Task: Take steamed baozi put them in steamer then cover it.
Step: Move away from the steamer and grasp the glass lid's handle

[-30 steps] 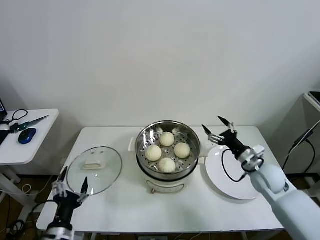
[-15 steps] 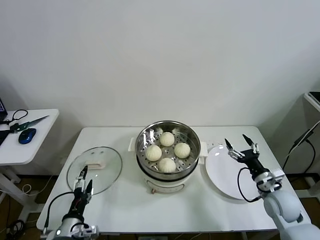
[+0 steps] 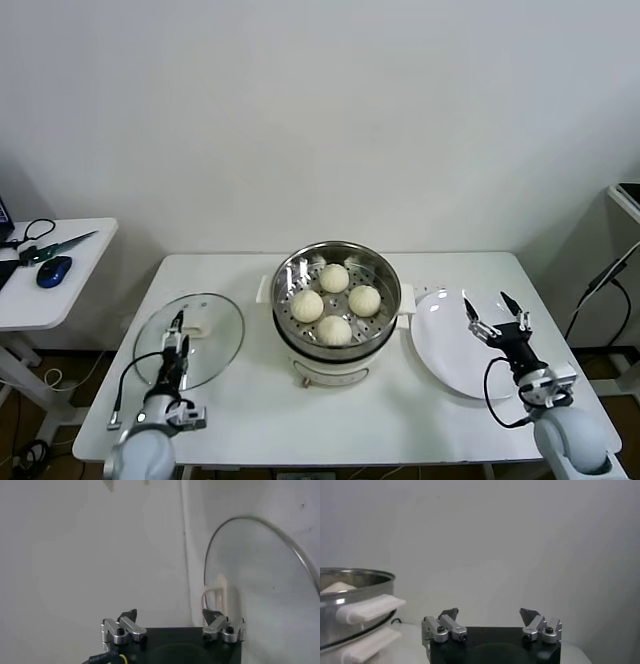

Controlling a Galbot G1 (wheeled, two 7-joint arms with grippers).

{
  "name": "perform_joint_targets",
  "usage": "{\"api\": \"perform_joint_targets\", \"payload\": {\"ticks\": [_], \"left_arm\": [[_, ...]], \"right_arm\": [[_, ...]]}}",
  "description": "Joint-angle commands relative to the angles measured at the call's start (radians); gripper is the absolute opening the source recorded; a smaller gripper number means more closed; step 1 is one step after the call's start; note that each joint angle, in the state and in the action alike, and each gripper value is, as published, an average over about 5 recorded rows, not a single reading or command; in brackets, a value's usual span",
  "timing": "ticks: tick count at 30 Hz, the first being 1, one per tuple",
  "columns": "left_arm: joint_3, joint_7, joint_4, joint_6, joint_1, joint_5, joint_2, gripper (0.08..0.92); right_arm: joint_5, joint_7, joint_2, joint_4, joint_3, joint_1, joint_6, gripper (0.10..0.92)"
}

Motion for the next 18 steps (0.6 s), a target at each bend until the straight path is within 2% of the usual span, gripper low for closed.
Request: {"api": "perform_joint_targets", "payload": {"ticks": [1,18], "left_arm": [[0.010,-0.027,0.239,0.015,-0.172,0.020,0.012,0.823],[0.007,-0.080,0.306,0.020,-0.241,-0.031,0.008,0.823]], "right_arm": [[-0.028,-0.005,0.029,-0.010,0.035,-0.029,0.003,0.823],[-0.052,-0.030,0.045,-0.032,0.043,-0.031,0.019,0.823]]}}
